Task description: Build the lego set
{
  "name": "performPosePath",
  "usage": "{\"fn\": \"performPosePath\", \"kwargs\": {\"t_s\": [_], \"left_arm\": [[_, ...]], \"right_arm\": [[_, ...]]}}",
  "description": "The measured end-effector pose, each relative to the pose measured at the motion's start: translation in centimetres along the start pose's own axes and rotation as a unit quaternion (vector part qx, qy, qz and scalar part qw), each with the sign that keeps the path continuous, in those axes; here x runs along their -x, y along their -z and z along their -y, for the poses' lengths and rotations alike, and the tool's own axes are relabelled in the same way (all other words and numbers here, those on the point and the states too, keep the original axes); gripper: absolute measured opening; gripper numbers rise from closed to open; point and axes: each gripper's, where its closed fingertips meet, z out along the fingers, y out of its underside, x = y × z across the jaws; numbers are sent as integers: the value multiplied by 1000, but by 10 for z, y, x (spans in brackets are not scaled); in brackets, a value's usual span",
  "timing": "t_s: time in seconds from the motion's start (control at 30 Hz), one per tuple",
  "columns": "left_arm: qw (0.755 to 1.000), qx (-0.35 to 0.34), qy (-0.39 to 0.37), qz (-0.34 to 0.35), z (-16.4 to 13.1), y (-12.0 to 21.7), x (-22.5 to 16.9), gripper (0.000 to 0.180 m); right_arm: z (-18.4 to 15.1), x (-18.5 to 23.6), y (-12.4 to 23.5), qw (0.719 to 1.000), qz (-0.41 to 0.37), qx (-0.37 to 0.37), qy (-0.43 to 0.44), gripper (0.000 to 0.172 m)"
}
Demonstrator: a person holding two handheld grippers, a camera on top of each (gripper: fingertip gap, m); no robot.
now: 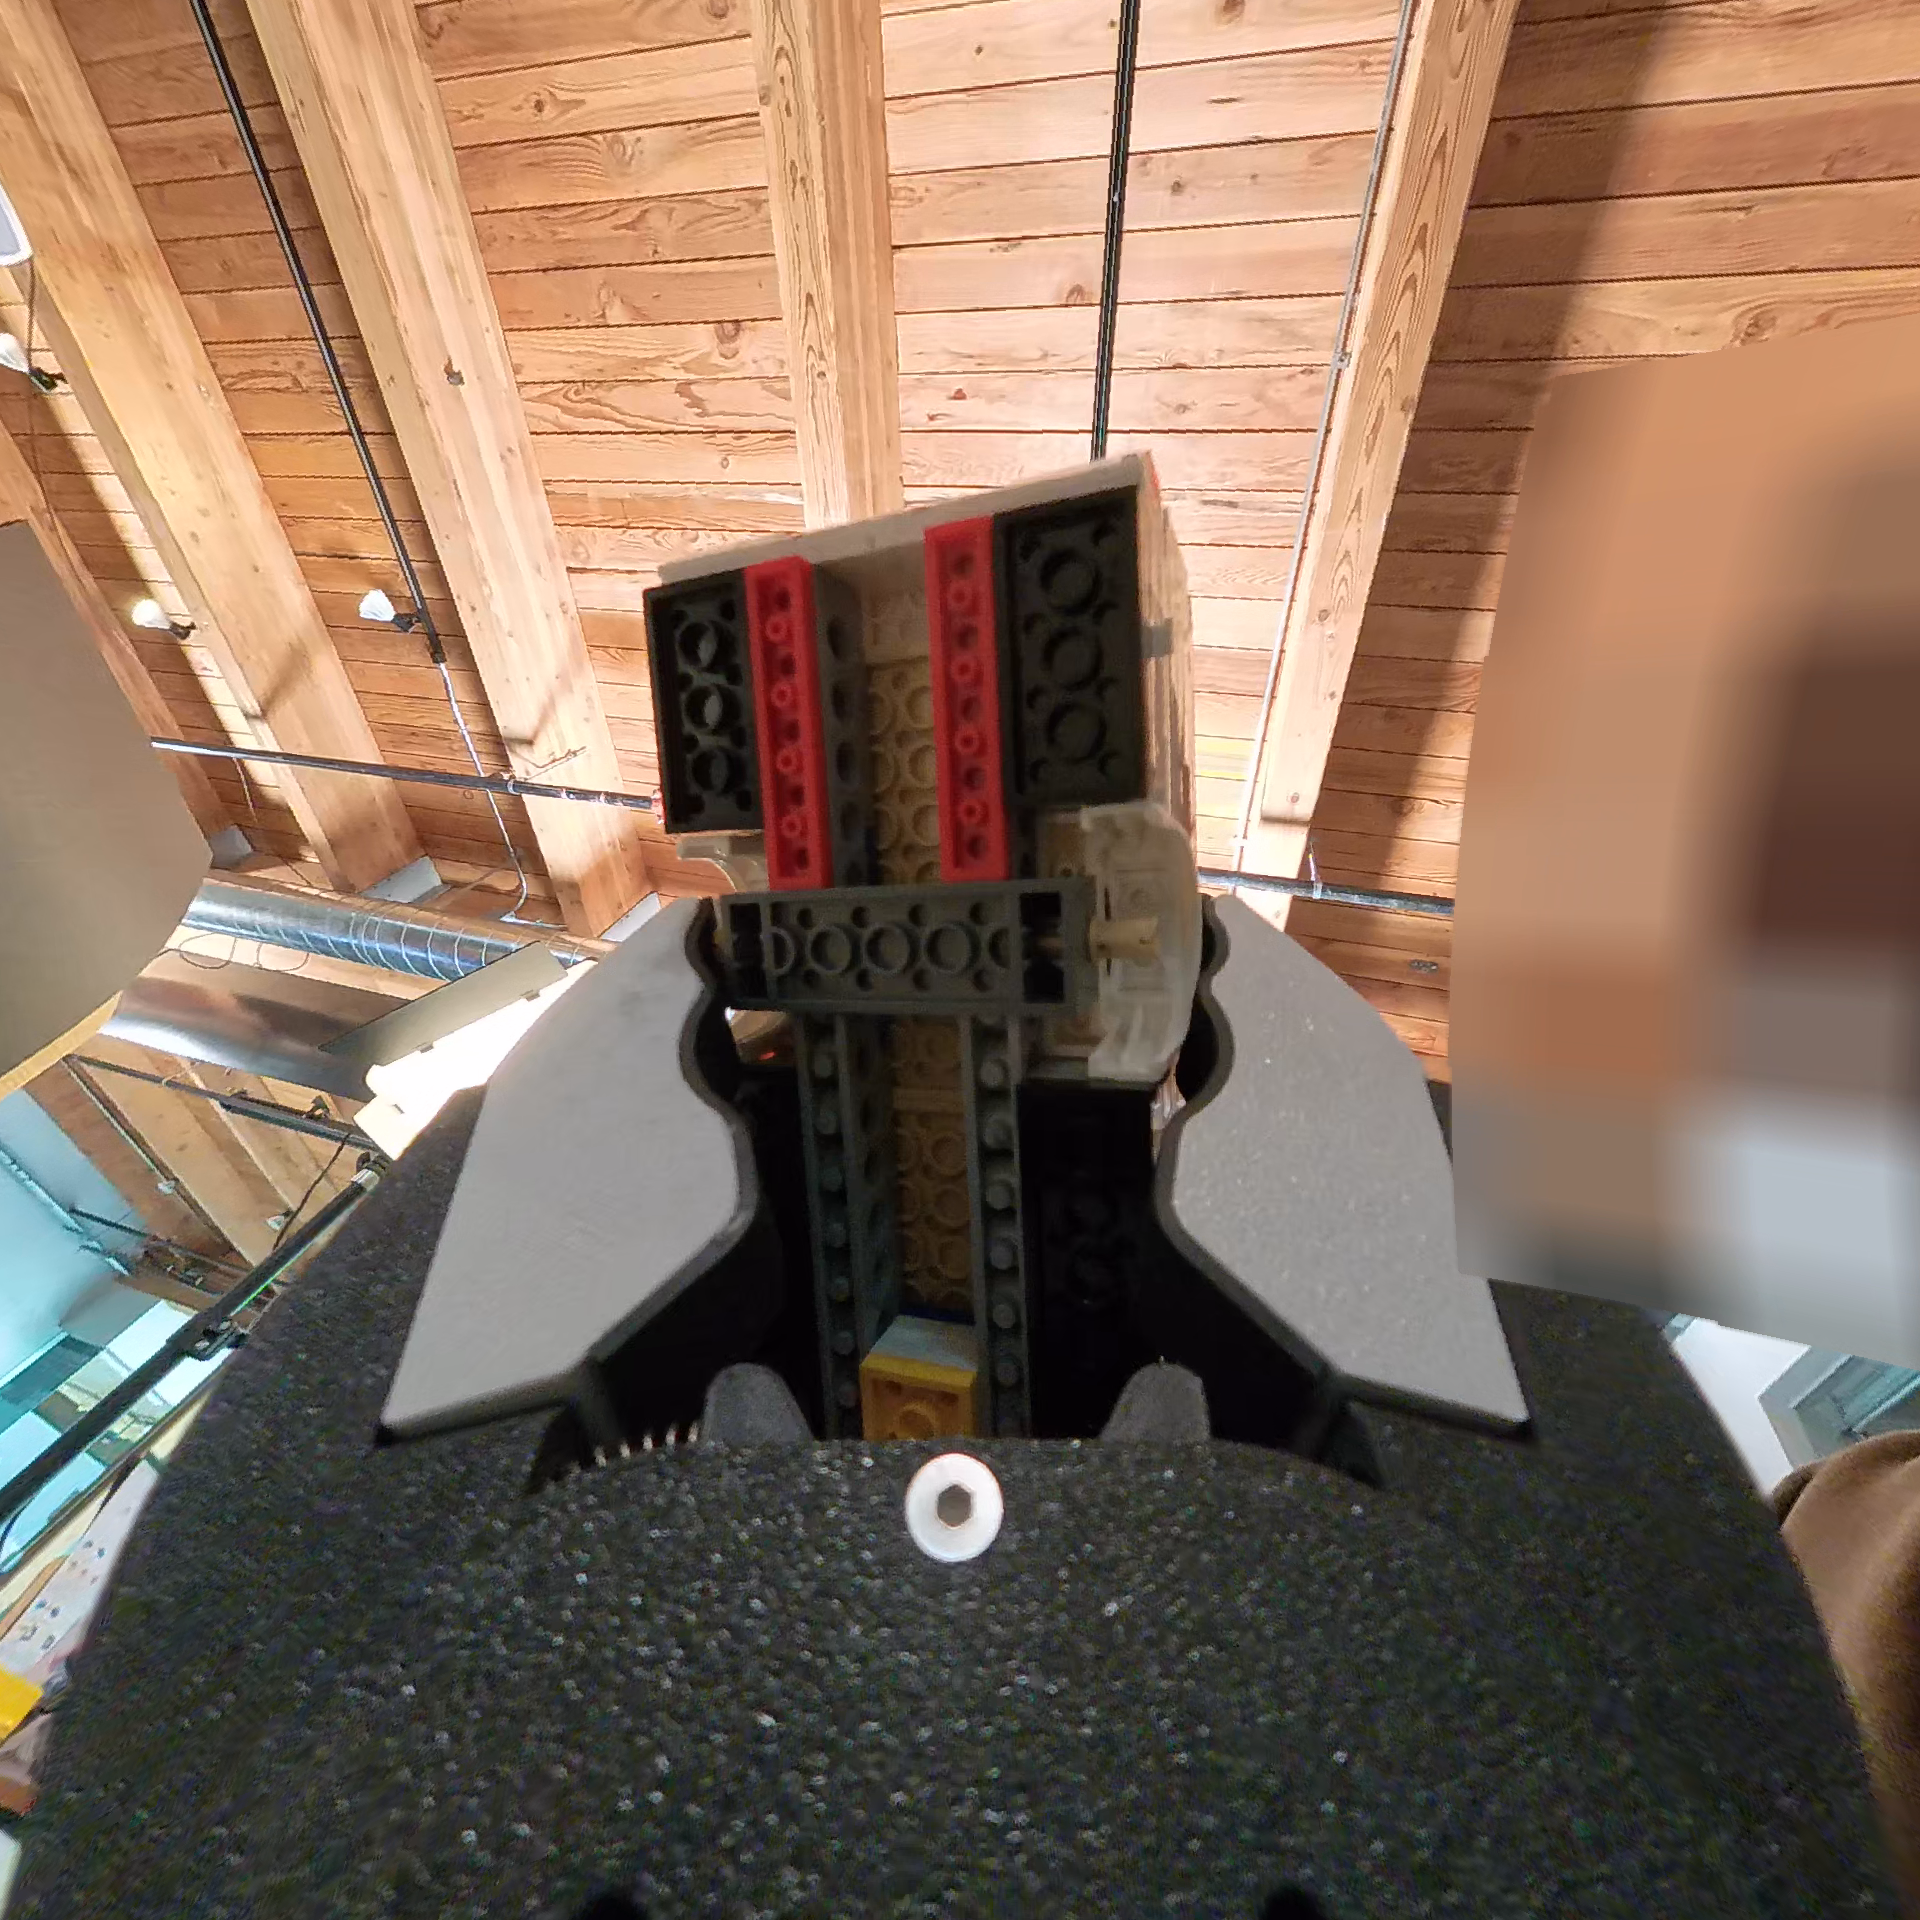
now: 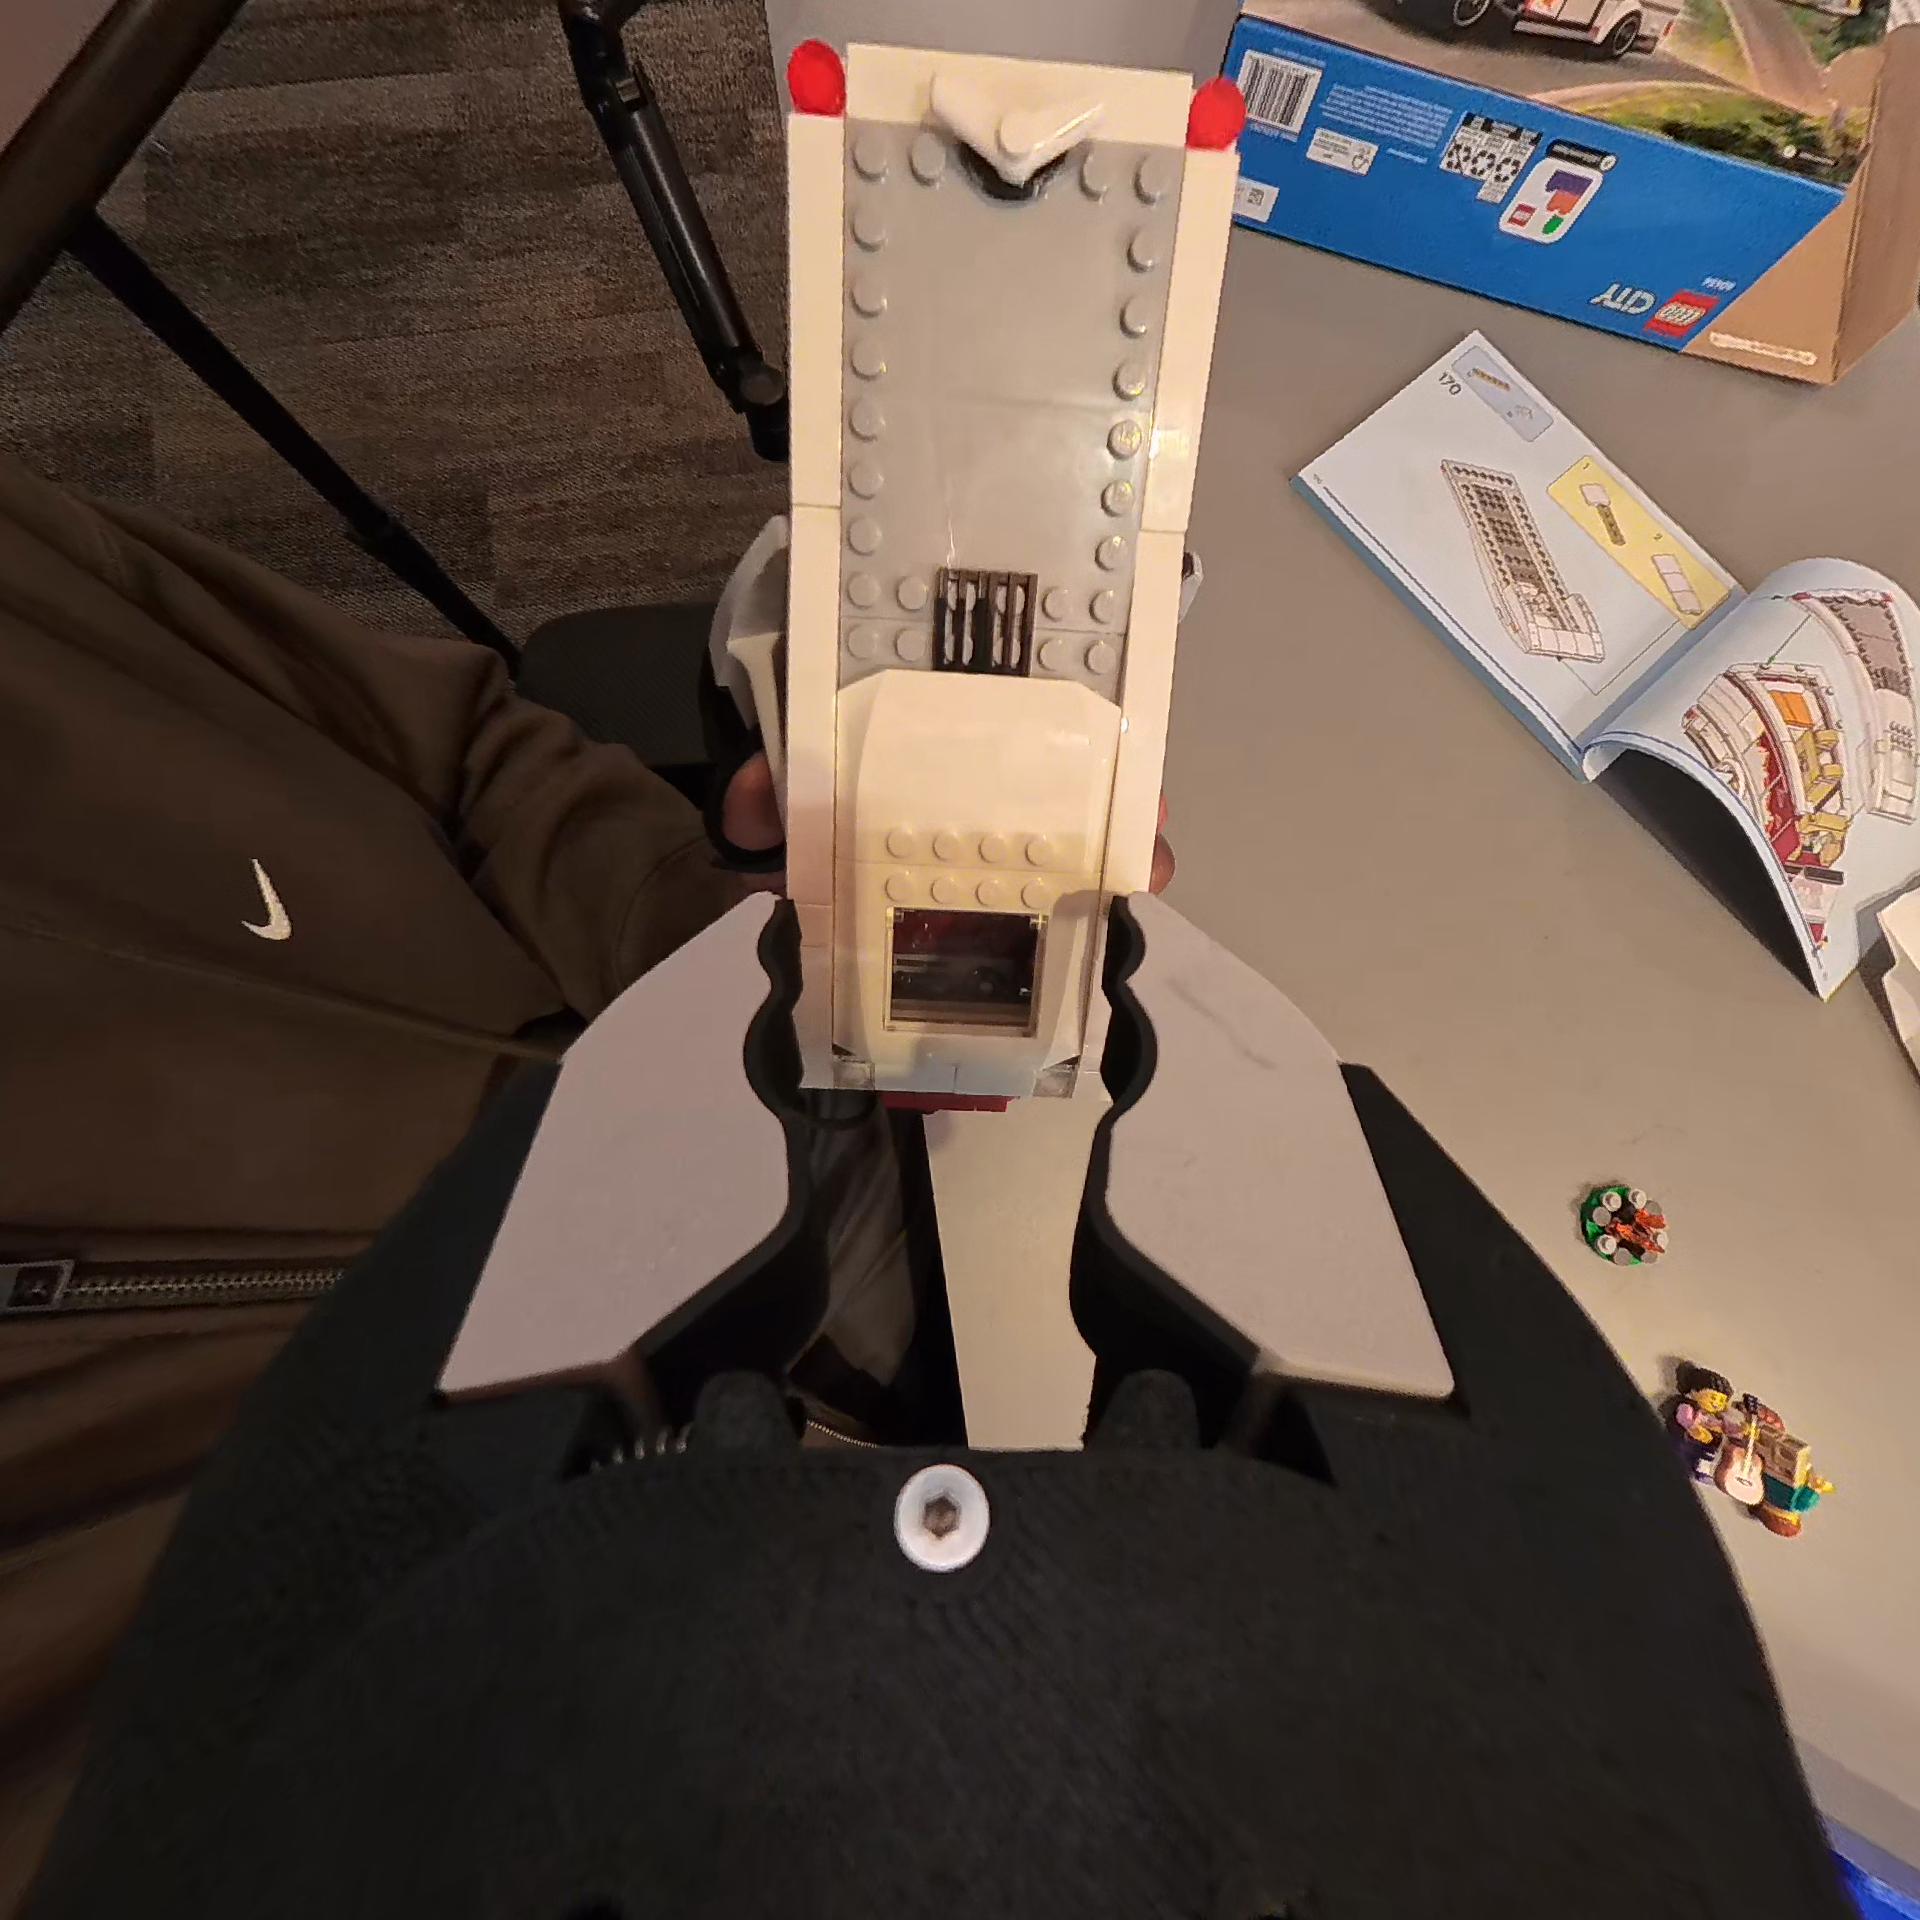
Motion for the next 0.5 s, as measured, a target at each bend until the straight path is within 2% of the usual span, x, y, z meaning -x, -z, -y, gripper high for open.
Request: {"fn": "performPosePath", "kwargs": {"t_s": [0.43, 0.5], "left_arm": [[1000, 5, -5, -5, -3, -4, -1, 85], [1000, 9, -11, -18, -3, -7, -5, 85]], "right_arm": [[1, 0, 6, 1000, 11, 3, 10, 56], [5, 2, 9, 1000, 16, 1, 25, 48]]}}
